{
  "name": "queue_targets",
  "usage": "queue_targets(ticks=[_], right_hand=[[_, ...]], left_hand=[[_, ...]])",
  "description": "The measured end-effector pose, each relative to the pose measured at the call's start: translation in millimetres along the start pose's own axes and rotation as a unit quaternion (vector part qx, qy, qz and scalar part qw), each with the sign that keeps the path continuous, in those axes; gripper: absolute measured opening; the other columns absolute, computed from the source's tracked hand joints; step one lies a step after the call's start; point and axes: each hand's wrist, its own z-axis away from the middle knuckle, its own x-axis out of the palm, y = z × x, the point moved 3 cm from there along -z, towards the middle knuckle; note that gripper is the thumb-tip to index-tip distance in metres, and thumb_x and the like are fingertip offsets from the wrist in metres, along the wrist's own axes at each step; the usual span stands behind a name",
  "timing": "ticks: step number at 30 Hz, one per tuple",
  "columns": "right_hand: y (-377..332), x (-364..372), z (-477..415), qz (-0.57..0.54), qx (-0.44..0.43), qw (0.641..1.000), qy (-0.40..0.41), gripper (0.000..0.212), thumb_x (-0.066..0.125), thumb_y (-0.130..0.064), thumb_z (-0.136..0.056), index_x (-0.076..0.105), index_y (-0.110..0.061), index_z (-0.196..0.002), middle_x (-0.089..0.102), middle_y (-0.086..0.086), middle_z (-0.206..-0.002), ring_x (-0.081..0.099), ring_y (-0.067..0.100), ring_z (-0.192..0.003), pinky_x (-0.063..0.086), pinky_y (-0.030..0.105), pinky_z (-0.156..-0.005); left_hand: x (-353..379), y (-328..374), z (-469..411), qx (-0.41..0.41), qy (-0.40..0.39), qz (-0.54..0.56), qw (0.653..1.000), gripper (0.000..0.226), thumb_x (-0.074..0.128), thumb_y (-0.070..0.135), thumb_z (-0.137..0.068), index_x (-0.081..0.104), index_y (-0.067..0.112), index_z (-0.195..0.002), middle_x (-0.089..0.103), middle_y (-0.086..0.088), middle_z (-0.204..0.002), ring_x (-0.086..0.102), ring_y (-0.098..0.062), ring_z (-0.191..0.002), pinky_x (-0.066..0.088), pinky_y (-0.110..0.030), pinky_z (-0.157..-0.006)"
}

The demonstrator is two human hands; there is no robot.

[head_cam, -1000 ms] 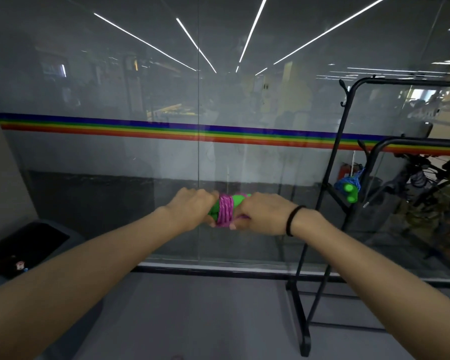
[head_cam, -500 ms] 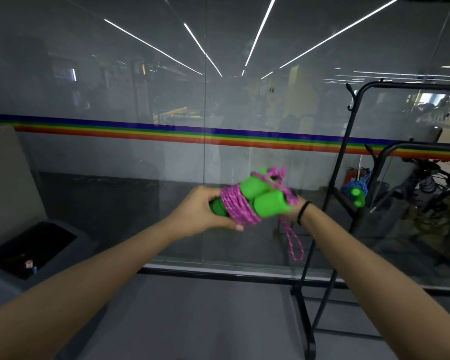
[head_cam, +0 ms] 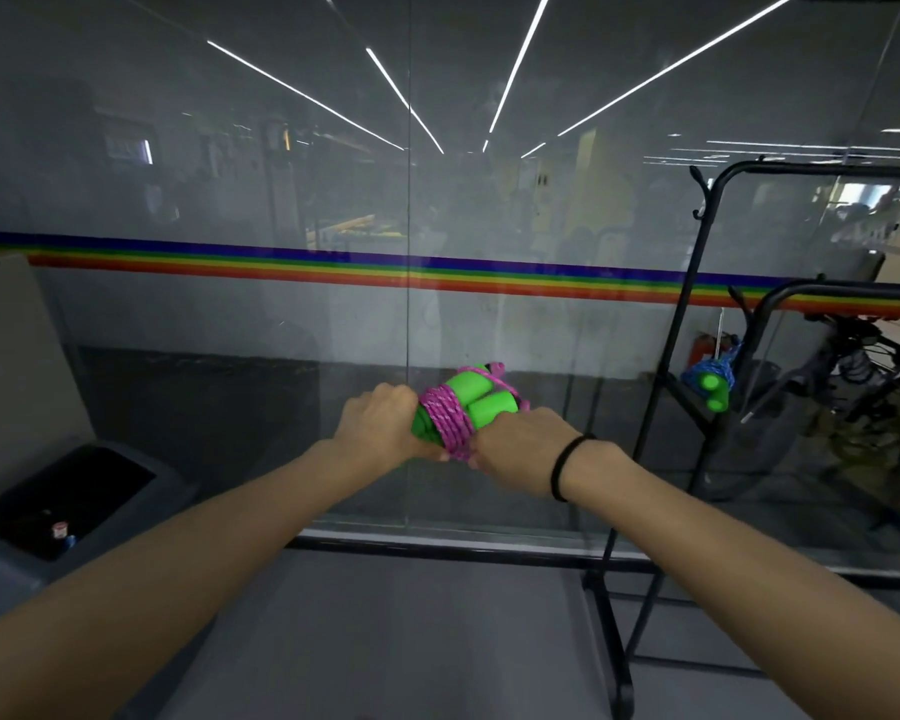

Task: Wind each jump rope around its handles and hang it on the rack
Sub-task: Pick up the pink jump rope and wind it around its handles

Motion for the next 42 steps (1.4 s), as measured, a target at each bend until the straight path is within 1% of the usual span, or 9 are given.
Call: queue_targets(ticks=[5, 10, 13, 18, 23, 27, 31, 35, 42], right_hand=[[1, -28, 3, 0.026, -0.069, 0.997, -0.022, 0.028, 0.042, -0.034, -0.093, 0.063, -0.016, -0.098, 0.066, 0.005, -0.103, 0.059, 0.024, -0.09, 0.043, 0.033, -0.07], [33, -45, -10, -0.223, -0.14, 0.964, -0.05, 0.025, 0.06, -0.036, -0.086, 0.072, -0.014, -0.086, 0.071, 0.008, -0.087, 0.056, 0.012, -0.075, 0.04, 0.025, -0.069], [46, -32, -15, -0.415, -0.129, 0.899, -0.046, 0.014, 0.061, -0.023, -0.086, 0.069, -0.015, -0.076, 0.064, -0.007, -0.062, 0.048, 0.001, -0.054, 0.037, 0.011, -0.055], [58, -2, -8, -0.648, -0.044, 0.759, 0.047, 0.023, 0.058, 0.001, -0.084, 0.069, -0.018, -0.077, 0.066, -0.018, -0.057, 0.06, -0.009, -0.055, 0.047, 0.007, -0.057], [45, 13, -15, -0.557, 0.053, 0.82, 0.12, 0.034, 0.048, -0.003, -0.091, 0.052, -0.017, -0.061, 0.055, -0.008, -0.052, 0.046, -0.004, -0.043, 0.037, 0.019, -0.051], [46, 18, -20, -0.355, 0.143, 0.914, 0.135, 0.029, 0.046, -0.019, -0.092, 0.065, -0.003, -0.078, 0.066, 0.022, -0.088, 0.061, 0.028, -0.081, 0.033, 0.027, -0.065], [35, 15, -15, -0.289, 0.2, 0.924, 0.153, 0.033, 0.041, -0.028, -0.093, 0.064, -0.005, -0.091, 0.064, 0.024, -0.105, 0.06, 0.038, -0.098, 0.04, 0.033, -0.07], [35, 6, -8, -0.324, 0.156, 0.922, 0.143, 0.04, 0.037, -0.033, -0.097, 0.052, -0.012, -0.065, 0.063, 0.022, -0.088, 0.06, 0.035, -0.088, 0.04, 0.034, -0.07], [39, -2, 11, -0.367, 0.095, 0.912, 0.158, 0.039, 0.04, -0.03, -0.097, 0.05, -0.008, -0.067, 0.049, 0.006, -0.063, 0.045, 0.021, -0.064, 0.027, 0.029, -0.058]], left_hand=[[8, 10, 7, 0.11, -0.095, -0.181, 0.973, 0.047, 0.073, 0.042, -0.073, 0.056, 0.01, -0.103, 0.065, -0.009, -0.107, 0.063, -0.027, -0.098, 0.042, -0.032, -0.071], [-2, 33, 24, 0.27, -0.098, -0.182, 0.94, 0.021, 0.067, 0.024, -0.072, 0.051, 0.017, -0.084, 0.061, -0.004, -0.084, 0.061, -0.026, -0.086, 0.035, -0.028, -0.064], [-13, 34, 26, 0.311, -0.09, -0.107, 0.94, 0.031, 0.071, 0.025, -0.066, 0.041, 0.023, -0.071, 0.04, 0.01, -0.059, 0.045, -0.011, -0.061, 0.033, -0.025, -0.057], [-12, 21, 30, 0.227, -0.094, 0.278, 0.929, 0.03, 0.078, 0.01, -0.056, 0.055, 0.022, -0.07, 0.056, 0.009, -0.06, 0.052, -0.002, -0.053, 0.045, -0.021, -0.053], [5, 23, 27, 0.059, -0.06, 0.497, 0.864, 0.021, 0.071, -0.001, -0.07, 0.059, 0.015, -0.065, 0.059, 0.008, -0.056, 0.056, -0.008, -0.056, 0.048, -0.021, -0.058], [10, 17, 20, -0.05, -0.005, 0.502, 0.864, 0.017, 0.069, 0.032, -0.058, 0.064, 0.019, -0.067, 0.06, 0.01, -0.054, 0.057, -0.006, -0.057, 0.046, -0.015, -0.054], [13, 18, 13, -0.091, 0.032, 0.425, 0.9, 0.019, 0.072, 0.032, -0.063, 0.062, 0.017, -0.057, 0.06, 0.001, -0.056, 0.055, -0.009, -0.052, 0.044, -0.021, -0.054], [11, 13, 3, -0.135, 0.028, 0.461, 0.876, 0.019, 0.067, 0.019, -0.07, 0.061, 0.013, -0.052, 0.058, -0.003, -0.05, 0.051, -0.015, -0.043, 0.039, -0.023, -0.05], [-1, -6, 1, -0.148, 0.018, 0.583, 0.799, 0.007, 0.064, 0.002, -0.074, 0.06, 0.001, -0.068, 0.06, -0.006, -0.051, 0.052, -0.013, -0.038, 0.042, -0.019, -0.04]])
